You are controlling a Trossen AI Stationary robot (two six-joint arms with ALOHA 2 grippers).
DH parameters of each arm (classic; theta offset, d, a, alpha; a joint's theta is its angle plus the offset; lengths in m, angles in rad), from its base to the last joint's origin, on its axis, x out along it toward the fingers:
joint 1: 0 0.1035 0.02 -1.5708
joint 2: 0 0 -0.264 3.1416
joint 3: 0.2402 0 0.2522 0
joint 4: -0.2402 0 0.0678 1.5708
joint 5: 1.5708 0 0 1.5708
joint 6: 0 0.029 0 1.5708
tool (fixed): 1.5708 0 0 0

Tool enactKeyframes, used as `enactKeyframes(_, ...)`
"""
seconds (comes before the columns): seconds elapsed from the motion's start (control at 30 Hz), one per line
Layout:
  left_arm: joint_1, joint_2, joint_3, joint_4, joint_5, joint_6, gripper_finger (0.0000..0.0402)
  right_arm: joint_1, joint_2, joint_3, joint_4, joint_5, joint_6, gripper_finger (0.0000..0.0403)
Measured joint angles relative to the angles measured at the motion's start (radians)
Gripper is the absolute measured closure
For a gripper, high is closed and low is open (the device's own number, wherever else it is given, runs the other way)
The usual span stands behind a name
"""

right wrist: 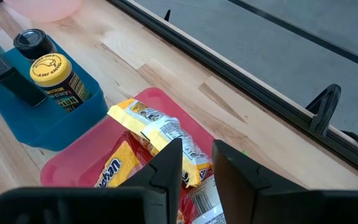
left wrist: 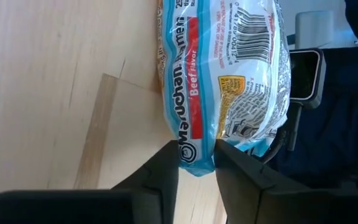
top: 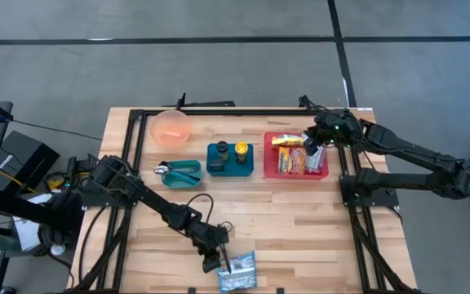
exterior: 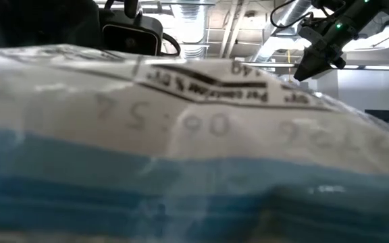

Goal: Pick & Place Food Item
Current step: Put the light blue noodle pack into the pink bin

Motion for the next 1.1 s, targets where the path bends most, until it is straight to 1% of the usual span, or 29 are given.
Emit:
enactKeyframes(0.73, 0.017, 0.0, 0.0, 0.0, -0.006, 0.0, 0.0397, 0.0, 0.0, 0.0, 0.0, 0.0, 0.0, 0.032)
enactKeyframes(1.1, 0.029, -0.001, 0.0, 0.0, -0.006, 0.016, 0.0401, 0.0, 0.0, 0.0, 0.0, 0.0, 0.0, 0.032)
